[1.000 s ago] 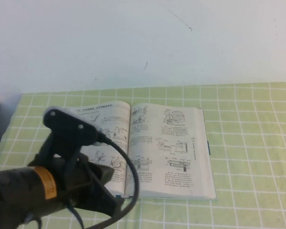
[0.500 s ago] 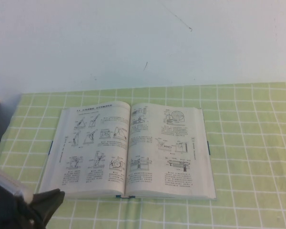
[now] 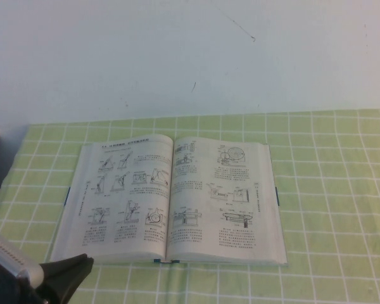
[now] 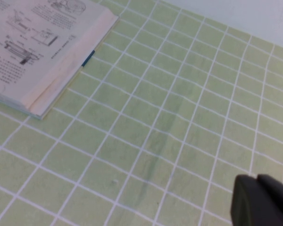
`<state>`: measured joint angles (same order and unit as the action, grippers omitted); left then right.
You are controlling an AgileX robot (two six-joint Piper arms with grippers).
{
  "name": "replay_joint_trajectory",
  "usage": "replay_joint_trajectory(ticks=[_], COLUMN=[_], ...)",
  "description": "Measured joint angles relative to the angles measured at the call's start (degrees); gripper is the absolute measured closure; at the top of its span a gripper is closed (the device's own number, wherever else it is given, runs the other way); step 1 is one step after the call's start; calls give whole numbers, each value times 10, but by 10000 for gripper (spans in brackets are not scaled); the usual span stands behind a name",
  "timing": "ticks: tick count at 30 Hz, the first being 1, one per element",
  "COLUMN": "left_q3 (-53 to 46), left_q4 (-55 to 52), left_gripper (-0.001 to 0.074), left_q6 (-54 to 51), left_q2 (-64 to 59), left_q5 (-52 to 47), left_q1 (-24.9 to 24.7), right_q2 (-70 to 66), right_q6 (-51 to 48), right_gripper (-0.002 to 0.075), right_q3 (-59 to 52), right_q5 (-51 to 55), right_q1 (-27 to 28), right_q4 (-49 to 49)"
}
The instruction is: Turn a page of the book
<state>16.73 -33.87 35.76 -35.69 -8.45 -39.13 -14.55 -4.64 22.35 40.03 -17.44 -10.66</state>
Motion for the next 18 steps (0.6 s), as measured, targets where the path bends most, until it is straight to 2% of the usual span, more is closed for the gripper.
replay_joint_trajectory(ticks=[18], left_q3=[0], left_q4=[0], left_gripper=[739], left_q6=[0], left_q2=[0], left_q5=[0], left_q1=[0], right_q2=[0], right_q6=[7], right_gripper=[728], right_q3=[0], right_q5=[8], right_q1=[0], right_q4=[2])
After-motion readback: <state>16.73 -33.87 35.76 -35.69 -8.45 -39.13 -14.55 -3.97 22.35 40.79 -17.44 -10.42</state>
